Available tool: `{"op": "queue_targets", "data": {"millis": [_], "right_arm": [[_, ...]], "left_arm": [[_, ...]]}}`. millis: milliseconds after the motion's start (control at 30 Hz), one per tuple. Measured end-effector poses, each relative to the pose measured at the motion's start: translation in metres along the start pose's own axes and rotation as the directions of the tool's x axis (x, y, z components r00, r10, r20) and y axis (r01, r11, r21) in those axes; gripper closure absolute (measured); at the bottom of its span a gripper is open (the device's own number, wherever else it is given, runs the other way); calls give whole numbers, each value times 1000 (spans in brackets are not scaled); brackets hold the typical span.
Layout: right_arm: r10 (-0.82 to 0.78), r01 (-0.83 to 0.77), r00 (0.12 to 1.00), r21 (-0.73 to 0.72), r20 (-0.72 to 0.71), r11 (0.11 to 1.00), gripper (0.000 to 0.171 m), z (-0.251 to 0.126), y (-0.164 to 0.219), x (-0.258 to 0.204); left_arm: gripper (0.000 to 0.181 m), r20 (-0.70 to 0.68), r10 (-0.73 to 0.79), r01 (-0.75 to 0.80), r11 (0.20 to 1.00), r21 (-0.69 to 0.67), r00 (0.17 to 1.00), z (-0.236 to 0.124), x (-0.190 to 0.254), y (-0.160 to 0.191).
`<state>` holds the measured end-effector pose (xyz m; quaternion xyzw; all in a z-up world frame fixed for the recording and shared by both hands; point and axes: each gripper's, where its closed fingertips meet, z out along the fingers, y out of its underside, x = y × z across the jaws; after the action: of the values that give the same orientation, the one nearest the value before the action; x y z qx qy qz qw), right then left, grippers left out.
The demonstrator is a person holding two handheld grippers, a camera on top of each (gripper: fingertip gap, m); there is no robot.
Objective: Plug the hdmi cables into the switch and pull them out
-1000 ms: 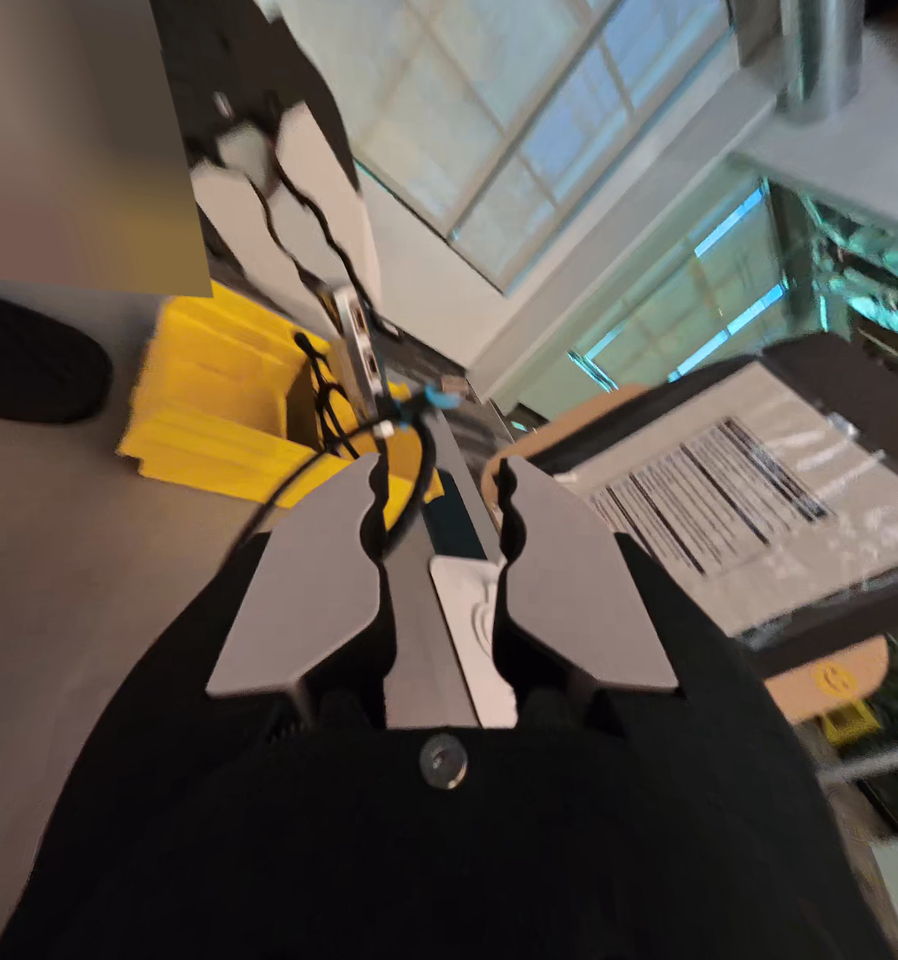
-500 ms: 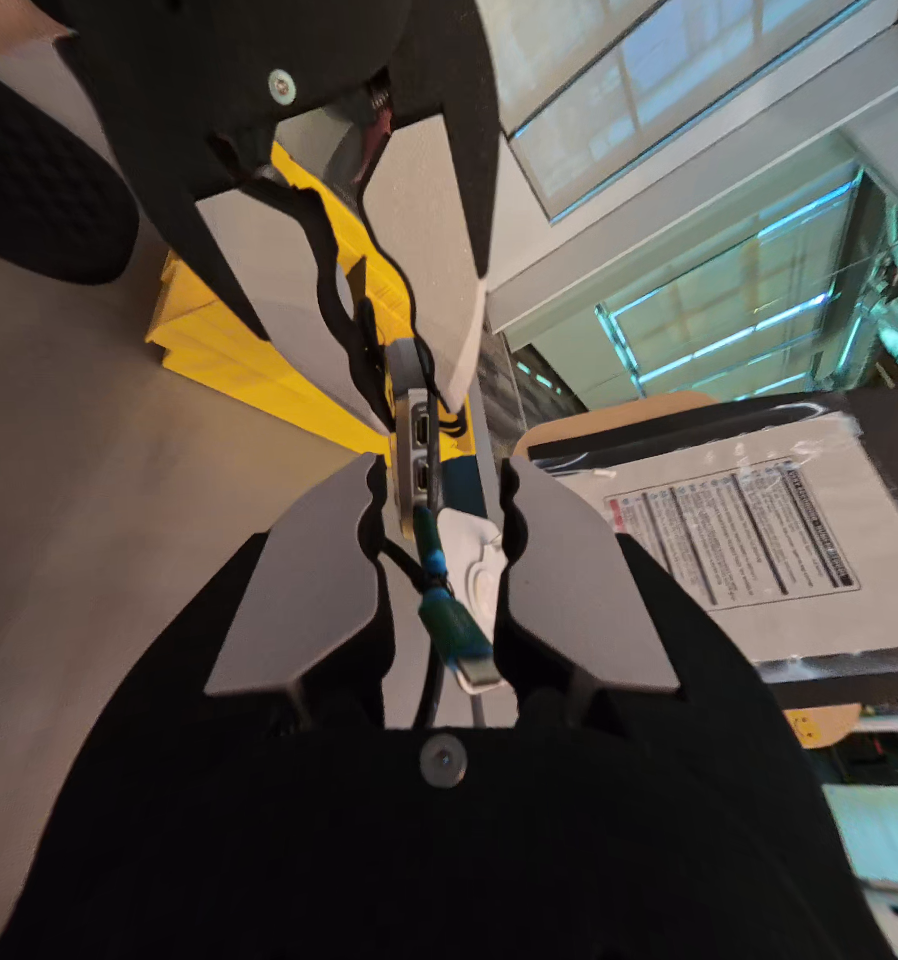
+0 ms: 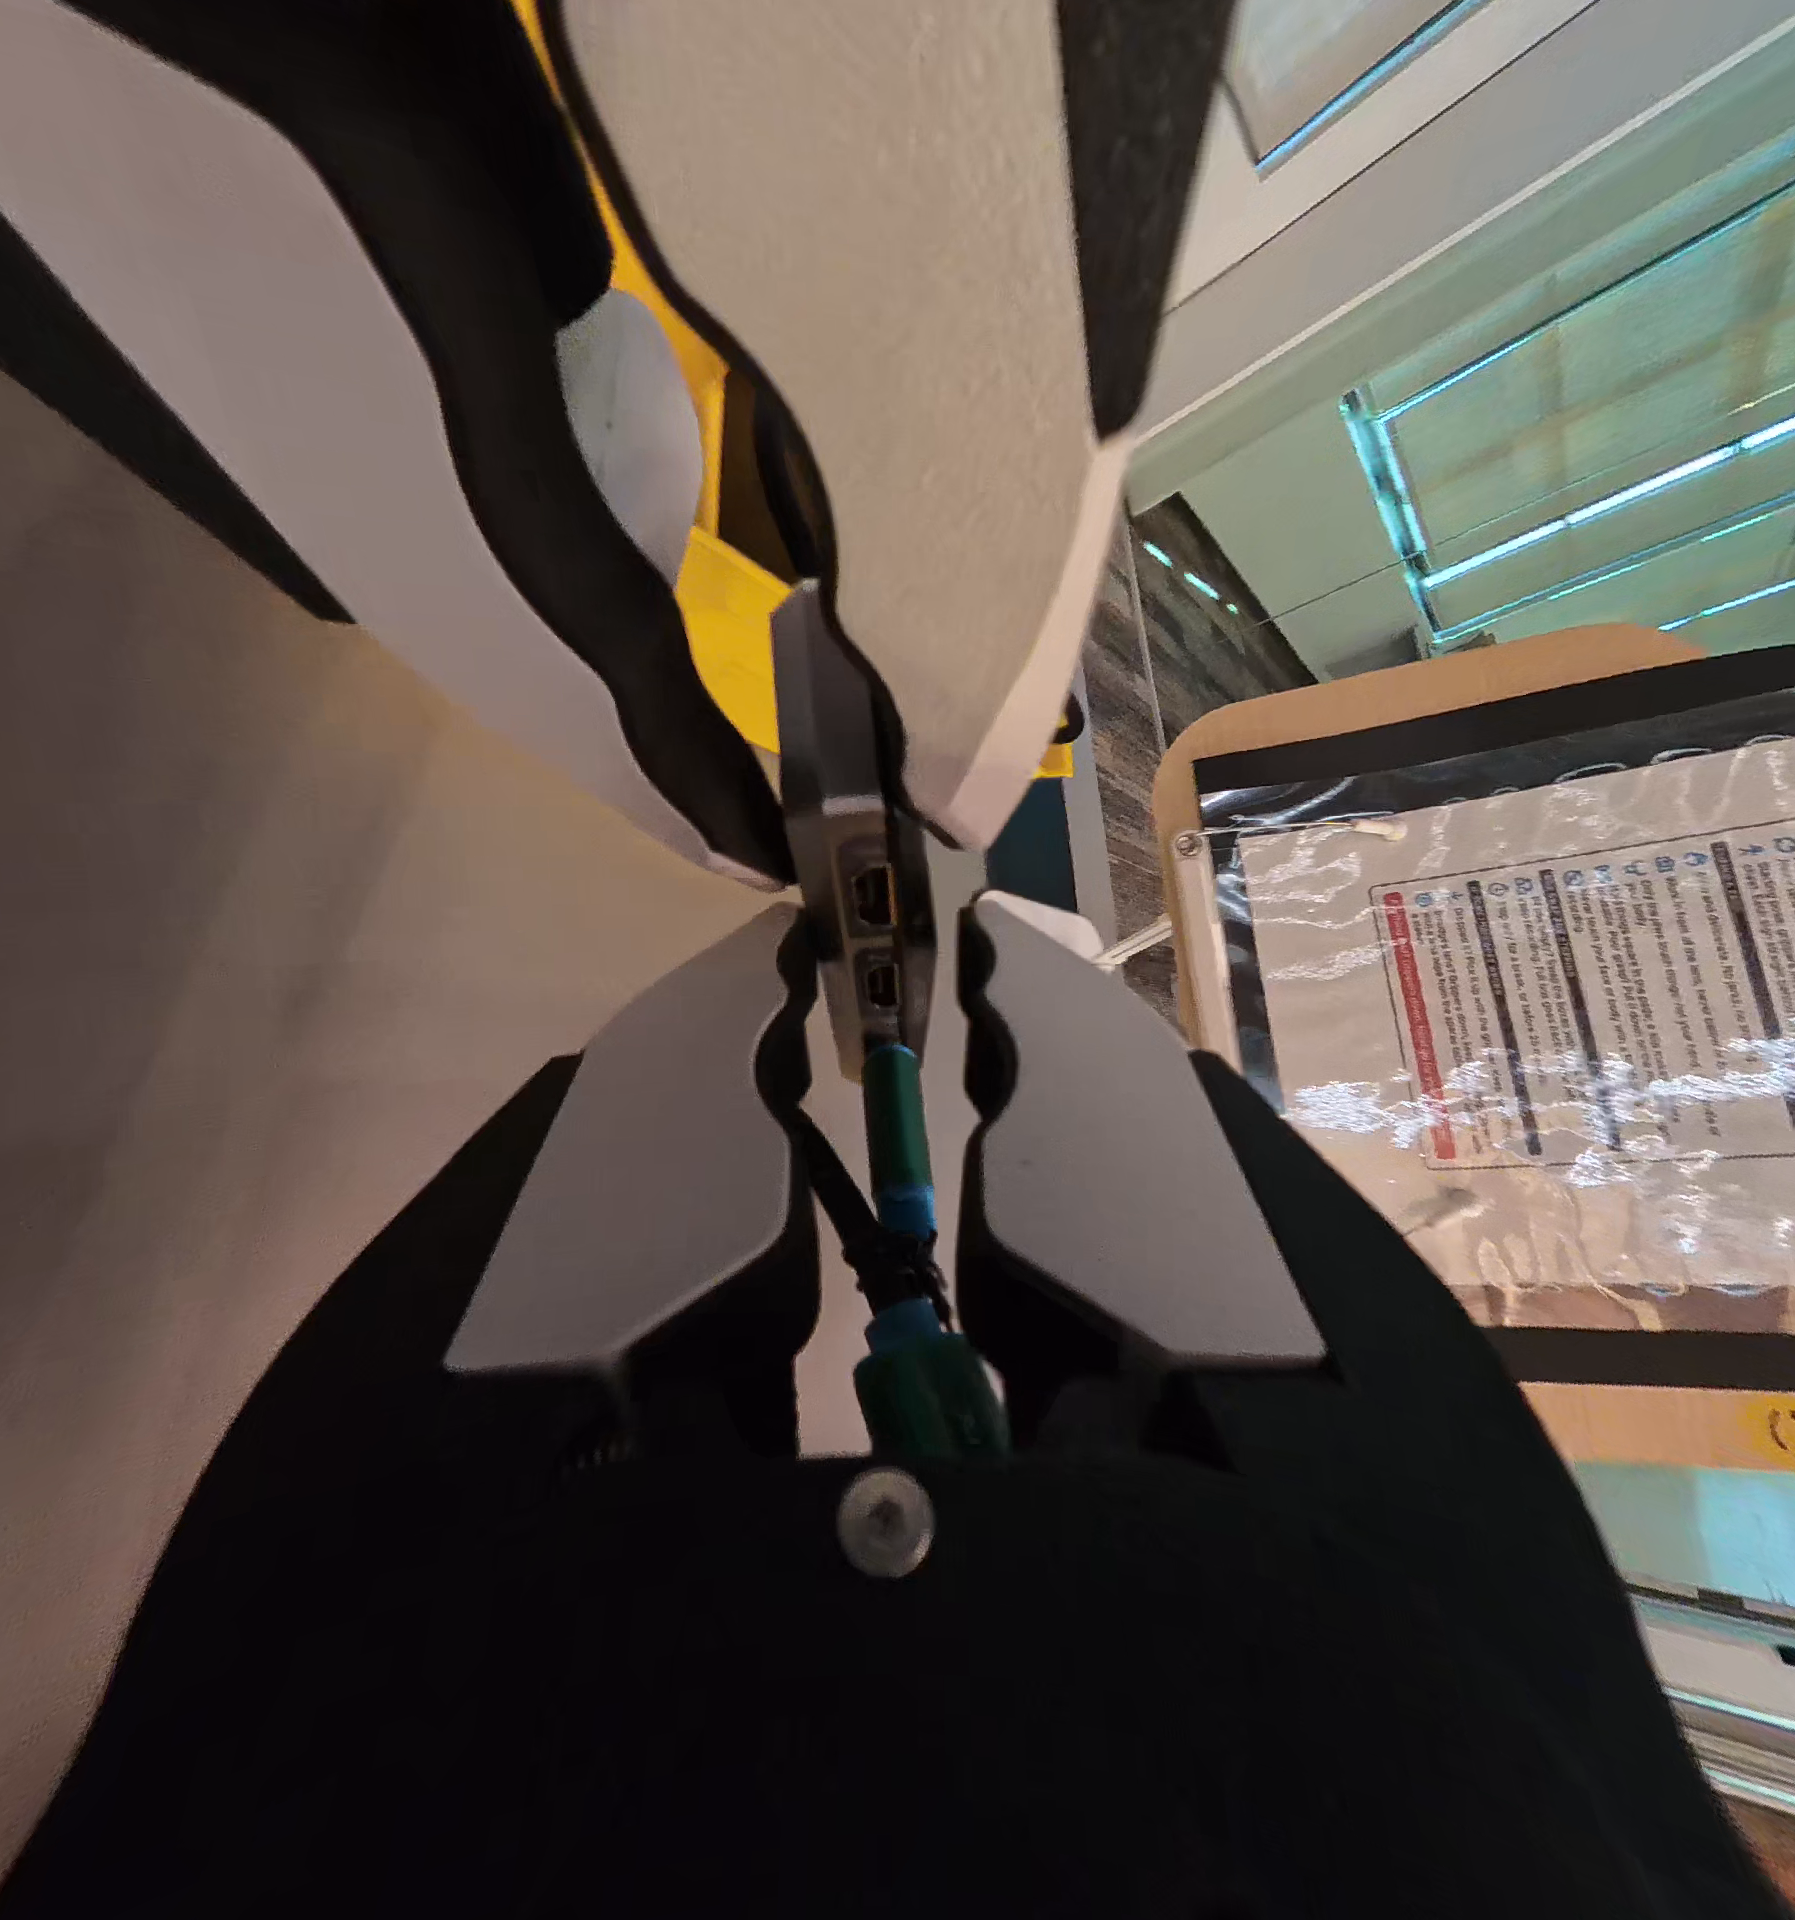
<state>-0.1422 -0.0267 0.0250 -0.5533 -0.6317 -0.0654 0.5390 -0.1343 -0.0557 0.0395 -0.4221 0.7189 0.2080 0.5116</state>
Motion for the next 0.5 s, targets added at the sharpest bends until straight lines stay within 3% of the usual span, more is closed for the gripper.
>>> {"op": "queue_targets", "data": {"millis": [33,267,400,500], "right_arm": [[-5,5,1000,-11,19,1000,148,1,2,-4],[55,-55,998,-15,-2,998,149,3,6,7],[84,-85,995,-15,-46,996,149,-4,17,24],[85,-86,992,-1,-95,996,149,-12,18,36]], "left_arm": [[160,-3,6,-6,1000,-4,1000,1,2,-1],[158,10,-74,74,997,-16,997,-1,-8,15],[128,-10,-203,197,958,-208,979,-16,-20,84],[137,-31,-325,305,912,-274,945,-20,-22,129]]}}
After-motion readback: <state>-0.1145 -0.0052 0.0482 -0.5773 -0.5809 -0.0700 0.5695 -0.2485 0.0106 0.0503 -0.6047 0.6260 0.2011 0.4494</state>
